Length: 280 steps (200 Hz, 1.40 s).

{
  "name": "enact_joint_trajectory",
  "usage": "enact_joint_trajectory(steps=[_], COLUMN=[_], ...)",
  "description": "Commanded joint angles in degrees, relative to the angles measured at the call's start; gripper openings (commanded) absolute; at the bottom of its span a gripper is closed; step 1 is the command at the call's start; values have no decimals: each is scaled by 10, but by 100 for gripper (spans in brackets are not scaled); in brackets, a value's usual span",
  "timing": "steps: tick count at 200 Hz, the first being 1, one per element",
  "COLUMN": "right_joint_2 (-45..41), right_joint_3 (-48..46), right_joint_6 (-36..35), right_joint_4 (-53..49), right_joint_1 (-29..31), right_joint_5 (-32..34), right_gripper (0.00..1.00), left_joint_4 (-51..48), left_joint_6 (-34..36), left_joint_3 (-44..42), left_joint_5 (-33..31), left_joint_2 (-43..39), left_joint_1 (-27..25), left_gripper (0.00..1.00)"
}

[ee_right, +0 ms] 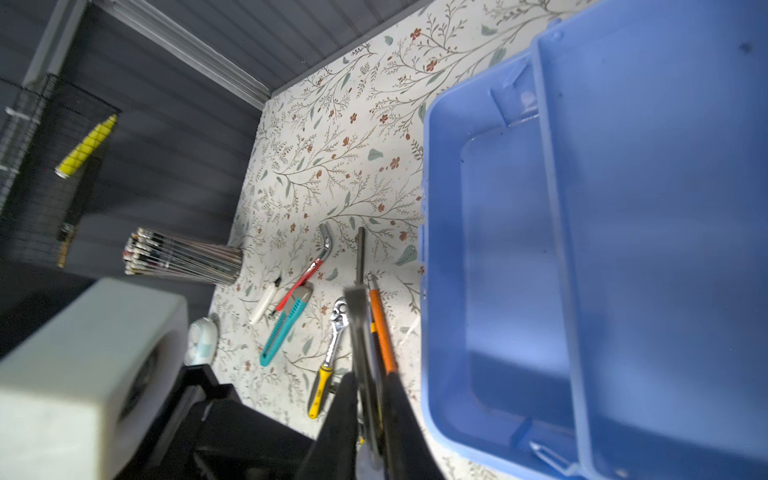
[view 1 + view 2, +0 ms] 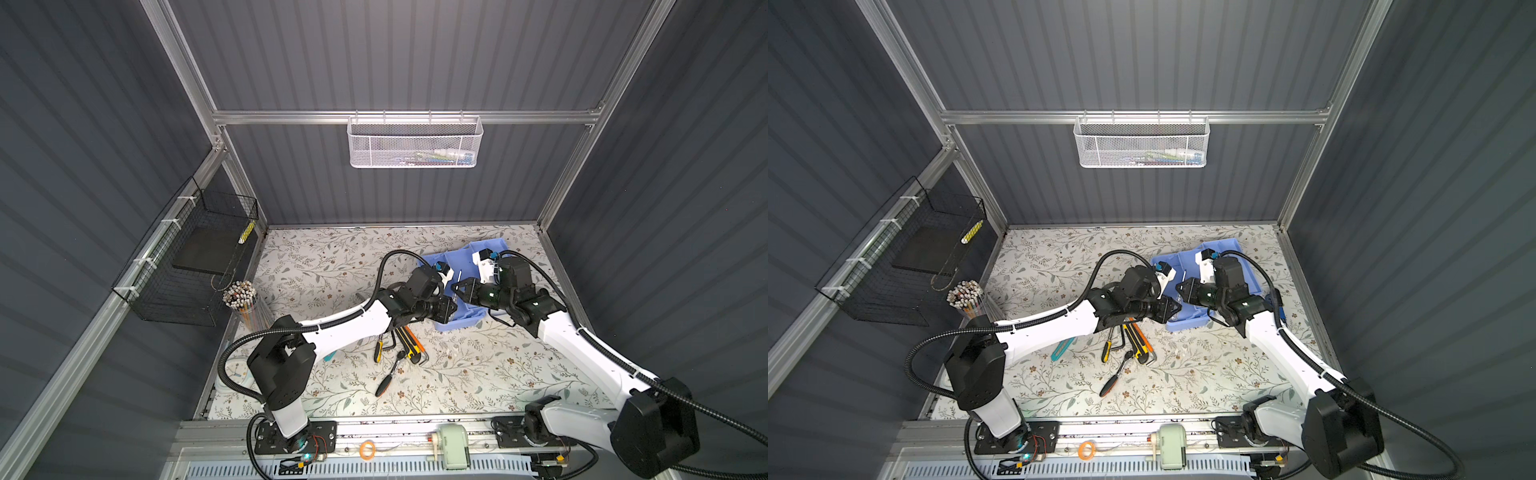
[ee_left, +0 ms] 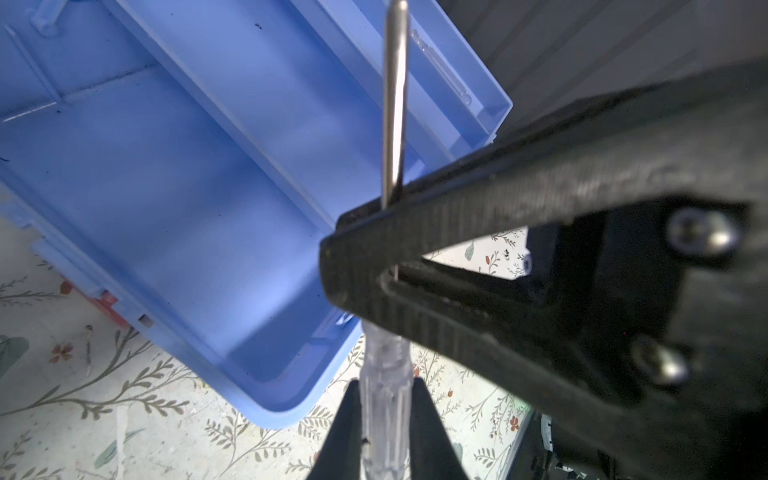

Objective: Pack the tool kit
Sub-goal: 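Carry the screwdriver to the farthest tray with the right gripper while the left withdraws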

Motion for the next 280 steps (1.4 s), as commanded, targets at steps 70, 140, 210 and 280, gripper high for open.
enact_joint_trajectory(steps=[70,140,210,280], right_joint_2=[-15,37,180,256], right_joint_3=[54,203,327,366], right_joint_6=[-79,-301,-423,-456], right_joint_4=[-81,-282,-349,-337], right_joint_1=[-19,-155,-186,-185], right_joint_5=[4,141,308,340], right_gripper=[0,1,3,2], left_joint_4=[0,-100,-149,-176], left_joint_6=[-2,53,65,67], left_joint_3=[-16,-45,-67,-95], left_joint_5=[-32,-93,-115,-150], left_joint_2=[-28,-55,-68,-98], left_joint_1=[7,8,8,8], left_gripper=[82,100,100,100])
